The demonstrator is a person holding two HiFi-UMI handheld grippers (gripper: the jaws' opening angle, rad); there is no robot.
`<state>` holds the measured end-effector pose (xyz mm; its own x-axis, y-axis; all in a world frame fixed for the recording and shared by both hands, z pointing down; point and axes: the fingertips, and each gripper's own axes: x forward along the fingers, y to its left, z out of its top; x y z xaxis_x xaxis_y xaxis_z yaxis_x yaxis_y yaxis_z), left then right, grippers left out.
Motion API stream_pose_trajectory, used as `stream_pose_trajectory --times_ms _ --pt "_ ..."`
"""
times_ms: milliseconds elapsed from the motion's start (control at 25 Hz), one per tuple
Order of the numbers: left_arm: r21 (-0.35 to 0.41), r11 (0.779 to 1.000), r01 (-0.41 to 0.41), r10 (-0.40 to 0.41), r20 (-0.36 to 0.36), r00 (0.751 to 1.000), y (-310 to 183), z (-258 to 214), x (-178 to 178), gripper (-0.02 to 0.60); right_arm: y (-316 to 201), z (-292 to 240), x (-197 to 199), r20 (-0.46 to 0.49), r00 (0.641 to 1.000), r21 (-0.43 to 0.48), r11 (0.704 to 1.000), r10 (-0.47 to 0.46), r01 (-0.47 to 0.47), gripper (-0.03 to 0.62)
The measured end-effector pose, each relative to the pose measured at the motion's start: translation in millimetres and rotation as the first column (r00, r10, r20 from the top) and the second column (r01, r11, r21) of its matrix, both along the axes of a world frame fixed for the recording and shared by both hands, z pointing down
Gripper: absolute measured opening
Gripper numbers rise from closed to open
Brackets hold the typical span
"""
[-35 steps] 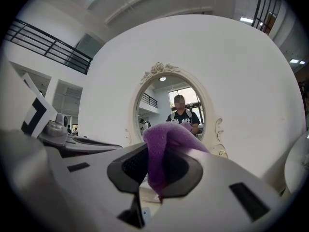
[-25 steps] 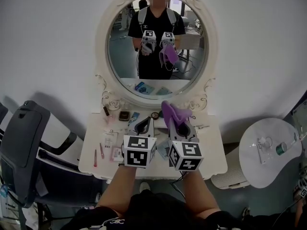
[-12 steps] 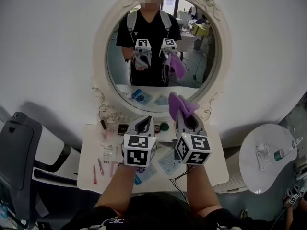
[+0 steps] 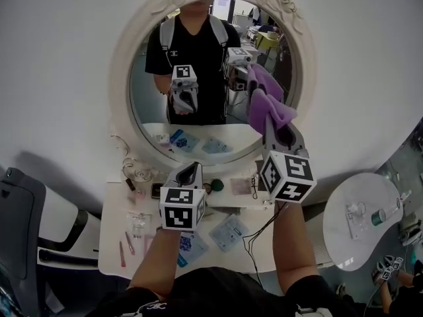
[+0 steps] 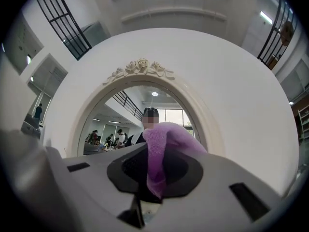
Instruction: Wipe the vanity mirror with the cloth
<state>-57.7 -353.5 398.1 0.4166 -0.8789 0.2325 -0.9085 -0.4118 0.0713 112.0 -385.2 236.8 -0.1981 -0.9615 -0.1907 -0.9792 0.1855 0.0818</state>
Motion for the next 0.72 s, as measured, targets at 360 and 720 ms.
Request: stream_pose_trajectory --times_ms 360,720 --pt "0.007 0.998 0.069 -0.069 0.026 0.997 -1.8 -1.6 -3.5 -0.003 -31.8 -98.2 10.3 -0.048 0.999 0.16 0.987 0.0 0.008 0.054" --pt "0.022 0.989 0.144 -0.145 0.041 0.989 7.1 -6.1 -28.8 -0.003 -66.4 -140.1 8.2 -0.065 0.996 0.147 0.988 0.063 -0.053 0.054"
